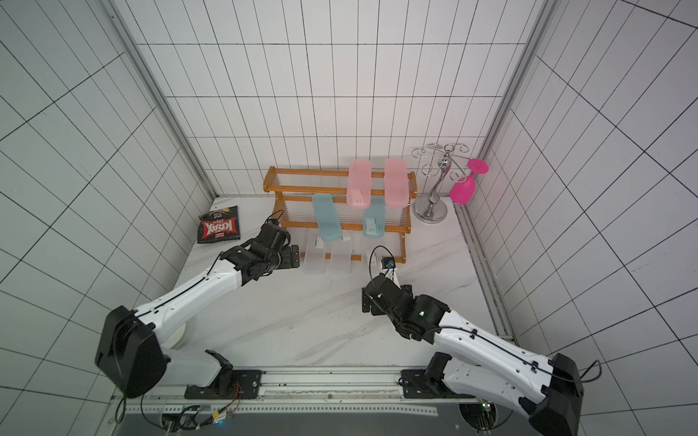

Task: Place the pencil cases on the shelf according to color
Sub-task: Place the pencil case on the shelf, then reset both arms

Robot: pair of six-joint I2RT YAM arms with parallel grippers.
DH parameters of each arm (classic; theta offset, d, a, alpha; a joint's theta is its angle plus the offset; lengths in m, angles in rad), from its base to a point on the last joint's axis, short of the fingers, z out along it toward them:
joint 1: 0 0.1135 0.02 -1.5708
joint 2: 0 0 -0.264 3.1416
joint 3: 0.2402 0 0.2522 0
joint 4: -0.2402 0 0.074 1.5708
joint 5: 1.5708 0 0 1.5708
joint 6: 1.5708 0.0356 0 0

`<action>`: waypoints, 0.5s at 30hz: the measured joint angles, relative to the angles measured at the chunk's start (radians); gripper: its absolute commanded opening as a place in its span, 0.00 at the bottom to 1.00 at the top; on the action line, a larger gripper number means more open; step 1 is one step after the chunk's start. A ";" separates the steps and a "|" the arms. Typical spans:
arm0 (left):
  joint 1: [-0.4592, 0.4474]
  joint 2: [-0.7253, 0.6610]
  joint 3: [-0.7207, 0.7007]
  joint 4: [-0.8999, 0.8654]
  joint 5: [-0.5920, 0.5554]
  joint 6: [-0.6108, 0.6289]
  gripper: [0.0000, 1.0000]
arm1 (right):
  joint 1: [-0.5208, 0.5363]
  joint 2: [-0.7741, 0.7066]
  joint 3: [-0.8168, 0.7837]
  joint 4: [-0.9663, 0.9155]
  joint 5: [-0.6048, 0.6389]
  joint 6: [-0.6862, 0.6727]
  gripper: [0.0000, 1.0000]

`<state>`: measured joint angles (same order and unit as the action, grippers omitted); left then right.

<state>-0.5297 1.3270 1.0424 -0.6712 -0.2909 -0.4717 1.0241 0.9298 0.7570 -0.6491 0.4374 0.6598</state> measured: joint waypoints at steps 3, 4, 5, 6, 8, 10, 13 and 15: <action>-0.010 -0.115 -0.034 -0.008 -0.011 -0.001 0.98 | -0.048 -0.006 0.025 -0.011 0.043 -0.041 0.99; -0.012 -0.161 -0.054 -0.004 -0.017 0.001 0.98 | -0.071 -0.008 0.033 -0.011 0.062 -0.058 0.99; -0.013 -0.197 -0.073 0.003 -0.021 0.005 0.98 | -0.093 -0.010 0.036 -0.010 0.078 -0.074 0.99; -0.014 -0.247 -0.101 0.019 -0.027 0.014 0.99 | -0.126 -0.013 0.037 -0.005 0.094 -0.096 0.99; -0.016 -0.350 -0.172 0.069 -0.050 0.033 0.98 | -0.205 -0.016 0.037 0.006 0.112 -0.143 0.99; -0.012 -0.429 -0.230 0.111 -0.072 0.053 0.99 | -0.299 -0.014 0.037 0.032 0.110 -0.187 0.99; 0.009 -0.534 -0.303 0.181 -0.132 0.082 0.99 | -0.446 0.003 0.037 0.080 0.099 -0.245 0.99; 0.039 -0.585 -0.350 0.247 -0.171 0.100 0.98 | -0.537 0.026 0.036 0.117 0.088 -0.274 0.99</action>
<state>-0.4911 0.7422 0.6926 -0.4240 -0.4618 -0.3721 0.4866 0.9554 0.7933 -0.5320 0.5251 0.3862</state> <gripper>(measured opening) 0.986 0.991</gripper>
